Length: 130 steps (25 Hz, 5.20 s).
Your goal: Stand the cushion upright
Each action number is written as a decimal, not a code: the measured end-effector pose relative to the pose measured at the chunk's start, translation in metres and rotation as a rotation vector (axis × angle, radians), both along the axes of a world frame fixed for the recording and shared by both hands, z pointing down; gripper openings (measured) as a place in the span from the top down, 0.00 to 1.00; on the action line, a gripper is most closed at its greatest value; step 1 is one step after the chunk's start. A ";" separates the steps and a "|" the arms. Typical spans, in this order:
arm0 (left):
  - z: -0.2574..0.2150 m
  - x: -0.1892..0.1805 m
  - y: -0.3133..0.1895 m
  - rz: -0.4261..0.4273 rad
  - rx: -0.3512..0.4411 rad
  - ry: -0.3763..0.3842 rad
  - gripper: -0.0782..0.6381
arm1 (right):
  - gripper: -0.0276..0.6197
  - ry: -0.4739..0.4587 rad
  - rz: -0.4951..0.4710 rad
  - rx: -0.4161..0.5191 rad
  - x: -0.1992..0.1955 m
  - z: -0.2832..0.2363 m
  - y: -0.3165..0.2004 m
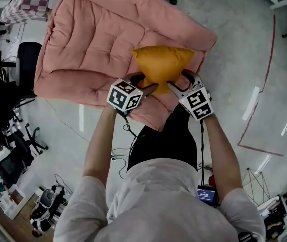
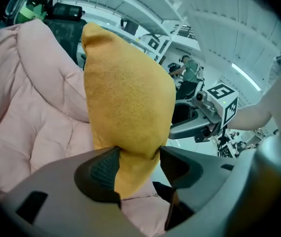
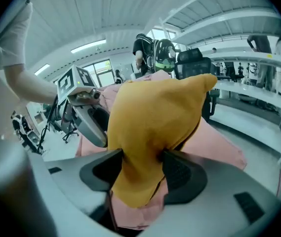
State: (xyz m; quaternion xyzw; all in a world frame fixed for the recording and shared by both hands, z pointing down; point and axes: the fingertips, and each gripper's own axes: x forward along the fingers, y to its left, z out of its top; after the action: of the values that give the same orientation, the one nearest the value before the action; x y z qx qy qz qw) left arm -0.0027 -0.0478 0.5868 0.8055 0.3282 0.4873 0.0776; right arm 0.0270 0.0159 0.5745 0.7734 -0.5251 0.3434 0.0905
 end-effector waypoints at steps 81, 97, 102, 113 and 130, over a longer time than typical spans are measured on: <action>0.040 0.009 -0.216 -1.344 0.036 0.207 0.51 | 0.54 0.029 -1.036 -0.116 0.052 0.045 -0.282; 0.064 0.010 -0.231 -1.379 0.001 0.156 0.51 | 0.54 -0.022 -1.028 -0.132 0.054 0.075 -0.297; 0.075 0.019 -0.230 -1.373 0.014 0.143 0.51 | 0.54 -0.031 -1.015 -0.134 0.064 0.089 -0.297; 0.079 0.017 -0.237 -1.414 0.070 0.155 0.51 | 0.54 -0.045 -0.937 -0.069 0.064 0.095 -0.308; 0.062 -0.016 -0.226 -1.541 0.213 0.144 0.51 | 0.54 -0.007 -0.769 0.022 0.079 0.078 -0.294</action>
State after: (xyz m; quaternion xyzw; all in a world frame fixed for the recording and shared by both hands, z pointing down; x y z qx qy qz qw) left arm -0.0187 -0.2737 0.6490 0.8390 -0.3681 0.2712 0.2950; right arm 0.1055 -0.2776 0.6522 0.5198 -0.7807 0.2814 0.2027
